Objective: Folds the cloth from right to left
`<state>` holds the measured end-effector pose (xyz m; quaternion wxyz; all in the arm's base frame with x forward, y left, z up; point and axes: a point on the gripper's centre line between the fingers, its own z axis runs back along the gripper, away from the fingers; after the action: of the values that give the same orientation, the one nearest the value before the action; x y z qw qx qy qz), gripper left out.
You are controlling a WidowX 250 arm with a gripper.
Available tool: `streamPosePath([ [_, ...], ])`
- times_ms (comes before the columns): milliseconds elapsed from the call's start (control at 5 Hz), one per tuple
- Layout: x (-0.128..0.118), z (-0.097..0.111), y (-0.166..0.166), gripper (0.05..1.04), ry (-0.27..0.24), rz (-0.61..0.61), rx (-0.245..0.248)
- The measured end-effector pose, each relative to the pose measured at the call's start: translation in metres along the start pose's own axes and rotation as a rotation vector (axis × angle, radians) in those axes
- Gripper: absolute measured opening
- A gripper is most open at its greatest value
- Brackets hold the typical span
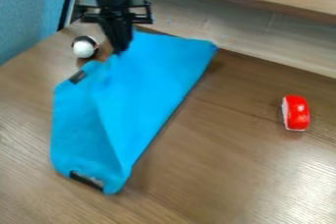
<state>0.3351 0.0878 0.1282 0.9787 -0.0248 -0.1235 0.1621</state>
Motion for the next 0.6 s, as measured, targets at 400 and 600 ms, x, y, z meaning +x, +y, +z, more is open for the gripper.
streamPosePath([
  [400,-0.002,-0.035,0.043,0.059,0.088,0.048,0.042],
  [600,-0.003,-0.069,0.050,0.059,0.137,0.029,0.059],
])
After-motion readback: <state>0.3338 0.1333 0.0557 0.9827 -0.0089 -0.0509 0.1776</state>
